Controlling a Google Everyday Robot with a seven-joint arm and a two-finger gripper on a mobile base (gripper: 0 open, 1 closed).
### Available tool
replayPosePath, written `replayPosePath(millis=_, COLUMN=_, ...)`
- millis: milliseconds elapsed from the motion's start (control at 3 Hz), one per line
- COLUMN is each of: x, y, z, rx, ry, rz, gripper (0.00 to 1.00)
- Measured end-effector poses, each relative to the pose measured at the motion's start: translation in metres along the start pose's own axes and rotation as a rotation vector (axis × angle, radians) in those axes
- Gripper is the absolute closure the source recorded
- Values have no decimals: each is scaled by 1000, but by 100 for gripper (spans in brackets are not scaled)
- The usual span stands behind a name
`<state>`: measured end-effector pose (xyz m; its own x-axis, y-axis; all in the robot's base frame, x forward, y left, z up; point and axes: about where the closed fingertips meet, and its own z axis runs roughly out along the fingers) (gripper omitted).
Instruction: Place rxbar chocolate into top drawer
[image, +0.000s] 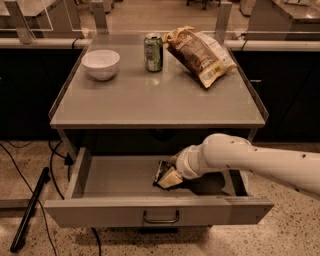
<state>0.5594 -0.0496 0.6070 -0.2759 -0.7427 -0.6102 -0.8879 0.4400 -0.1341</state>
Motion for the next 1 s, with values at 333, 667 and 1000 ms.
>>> replayPosePath(millis=333, x=-2, y=-3, z=-6, rx=8, ry=-14, rz=15, gripper=20)
replayPosePath(millis=667, x=-4, y=-5, z=-9, rx=14, ry=-20, rz=21, gripper=0)
replayPosePath(millis=1000, x=-4, y=-5, z=-9, rx=14, ry=-20, rz=21, gripper=0)
